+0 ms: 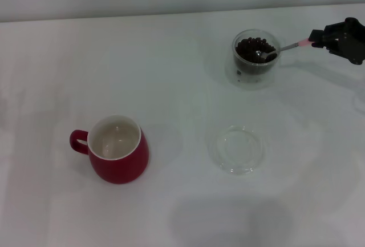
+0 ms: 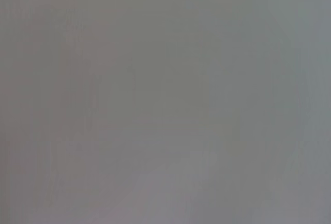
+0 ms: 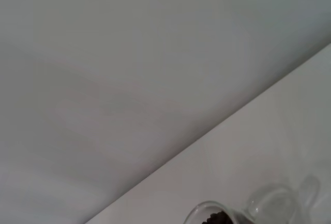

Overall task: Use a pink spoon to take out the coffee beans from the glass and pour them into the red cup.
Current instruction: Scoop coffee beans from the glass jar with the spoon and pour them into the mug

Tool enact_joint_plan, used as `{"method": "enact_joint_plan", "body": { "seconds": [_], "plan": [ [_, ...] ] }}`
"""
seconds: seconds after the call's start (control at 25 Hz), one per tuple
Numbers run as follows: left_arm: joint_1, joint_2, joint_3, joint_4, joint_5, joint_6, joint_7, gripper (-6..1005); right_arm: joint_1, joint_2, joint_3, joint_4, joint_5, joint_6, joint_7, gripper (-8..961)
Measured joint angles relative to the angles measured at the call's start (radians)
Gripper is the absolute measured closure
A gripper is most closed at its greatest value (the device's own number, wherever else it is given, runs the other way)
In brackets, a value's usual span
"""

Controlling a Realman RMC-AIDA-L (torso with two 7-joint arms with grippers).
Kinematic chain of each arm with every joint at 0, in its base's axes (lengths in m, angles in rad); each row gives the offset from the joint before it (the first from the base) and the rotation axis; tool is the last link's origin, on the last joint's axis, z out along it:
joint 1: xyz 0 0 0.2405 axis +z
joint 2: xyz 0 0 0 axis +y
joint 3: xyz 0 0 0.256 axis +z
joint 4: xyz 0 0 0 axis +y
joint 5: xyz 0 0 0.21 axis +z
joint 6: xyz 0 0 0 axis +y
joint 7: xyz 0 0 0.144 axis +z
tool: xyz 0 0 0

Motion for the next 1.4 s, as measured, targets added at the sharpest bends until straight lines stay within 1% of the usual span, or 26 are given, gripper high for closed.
{"method": "enact_joint_plan", "body": {
  "seconds": [0.16,0.52,0.76,1.0,1.2,1.4],
  "plan": [
    [0.001,0.0,0.0,0.0,0.0,0.0,0.0,274,0.012,-0.007,0.0,0.032,0.0,-0.007,0.002,713],
    [0.0,0.0,0.0,-0.002,0.0,0.0,0.0,274,0.026,-0.011,0.057,0.073,0.002,-0.03,0.005,710],
    [0.0,0.0,0.0,-0.002,0.0,0.001,0.003,273,0.029,-0.015,0.07,0.094,0.002,-0.03,0.014,708],
    [-0.002,0.0,0.0,-0.002,0.0,0.001,0.004,273,0.042,-0.026,0.077,0.136,0.002,-0.035,0.018,706],
    [-0.006,0.0,0.0,-0.002,0.0,0.001,0.006,273,0.049,-0.027,0.078,0.144,0.002,-0.036,0.032,704],
    [-0.01,0.0,-0.002,-0.003,0.0,0.001,0.006,273,0.051,-0.031,0.108,0.144,0.002,-0.037,0.042,702]
  ]
}}
